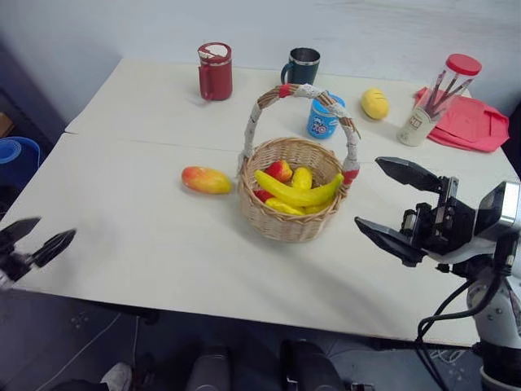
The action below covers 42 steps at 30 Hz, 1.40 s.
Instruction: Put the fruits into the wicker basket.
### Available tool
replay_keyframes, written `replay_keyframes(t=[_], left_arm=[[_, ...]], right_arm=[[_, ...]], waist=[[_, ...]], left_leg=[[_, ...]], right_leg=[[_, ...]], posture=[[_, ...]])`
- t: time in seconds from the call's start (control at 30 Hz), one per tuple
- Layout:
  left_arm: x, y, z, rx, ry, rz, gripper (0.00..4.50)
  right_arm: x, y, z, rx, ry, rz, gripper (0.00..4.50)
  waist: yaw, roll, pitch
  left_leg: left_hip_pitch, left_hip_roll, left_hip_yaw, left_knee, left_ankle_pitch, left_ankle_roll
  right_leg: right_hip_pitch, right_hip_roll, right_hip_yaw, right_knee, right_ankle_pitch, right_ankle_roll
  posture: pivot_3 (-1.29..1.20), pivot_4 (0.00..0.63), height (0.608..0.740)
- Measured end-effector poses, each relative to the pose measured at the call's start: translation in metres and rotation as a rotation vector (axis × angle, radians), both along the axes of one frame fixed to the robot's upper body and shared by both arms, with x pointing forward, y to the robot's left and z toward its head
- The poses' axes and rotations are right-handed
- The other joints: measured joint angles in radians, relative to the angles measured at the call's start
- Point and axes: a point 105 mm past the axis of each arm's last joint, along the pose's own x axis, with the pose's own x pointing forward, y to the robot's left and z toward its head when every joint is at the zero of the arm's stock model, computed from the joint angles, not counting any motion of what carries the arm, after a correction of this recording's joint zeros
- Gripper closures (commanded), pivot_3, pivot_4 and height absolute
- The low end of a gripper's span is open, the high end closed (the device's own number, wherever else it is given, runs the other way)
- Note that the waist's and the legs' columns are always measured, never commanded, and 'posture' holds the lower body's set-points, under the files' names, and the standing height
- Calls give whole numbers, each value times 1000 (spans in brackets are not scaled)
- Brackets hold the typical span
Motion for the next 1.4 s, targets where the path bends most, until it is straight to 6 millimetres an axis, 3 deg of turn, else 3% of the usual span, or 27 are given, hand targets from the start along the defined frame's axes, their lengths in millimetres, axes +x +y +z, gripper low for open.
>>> replay_keyframes(t=[0.13, 0.23, 0.3, 0.4, 0.47, 0.6, 0.87, 1.0, 1.27, 1.4], left_arm=[[54, -73, 22, 166, -3, -383, 8], [85, -100, 35, 286, -14, -504, 8], [109, -122, 39, 380, -11, -556, 8], [123, -141, 25, 478, 34, -620, 8], [128, -144, 4, 497, 112, -624, 8], [138, -154, 5, 504, 136, -605, 8], [145, -158, 3, 517, 123, -565, 2258], [143, -155, -1, 514, 100, -569, 3079], [120, -148, -4, 413, 36, -692, 3079], [108, -149, 7, 366, -11, -769, 3079]], right_arm=[[4, -4, -12, -23, 71, 11, 0], [5, -4, -20, -49, 116, 11, 0], [11, 8, -20, -65, 152, 1, 0], [9, 27, -12, -84, 143, 2, 0], [7, 31, -12, -83, 158, -51, 0], [2, 40, -10, -74, 165, -109, 0], [0, 45, -5, -62, 178, -163, 0], [4, 46, 3, -58, 152, -165, 0], [12, 48, 1, -64, 177, -138, 0], [15, 48, -1, -63, 190, -122, 0]], waist=[[3, 0, 0], [0, 0, 0], [-4, 0, 0], [-9, 0, 0], [-13, 0, 1], [-6, -3, 2], [2, -3, 2], [2, -3, 1], [1, -3, 1], [1, -3, 2]], left_leg=[[-2, 0, 4, 4, 0, 1], [-2, -3, 13, 7, 1, 3], [-3, -1, 24, 11, 1, 3], [-3, -1, 29, 12, 1, 3], [-5, -1, 31, 13, 1, 2], [-11, -1, 31, 21, -1, 4], [-11, -1, 30, 25, -5, 15], [-10, -1, 30, 25, -5, 15], [-11, -1, 31, 25, -5, 15], [-18, 0, 31, 31, -4, 13]], right_leg=[[0, 4, -4, 2, 2, 3], [-1, 9, -8, 3, 5, 9], [-4, 15, -8, 4, 7, 13], [-11, 15, -2, 10, 7, 13], [-14, 15, -2, 10, 7, 13], [-16, 14, -4, 12, 8, 16], [-16, 10, -2, 11, 10, 19], [-15, 9, -2, 11, 10, 19], [-15, 9, -3, 14, 10, 19], [-18, 10, -6, 14, 10, 19]], posture=[[0, 150, 740], [0, 150, 740], [0, 150, 740], [0, 150, 740], [0, 150, 740], [0, 150, 740], [0, 150, 740], [0, 150, 740], [0, 150, 740], [0, 150, 740]])
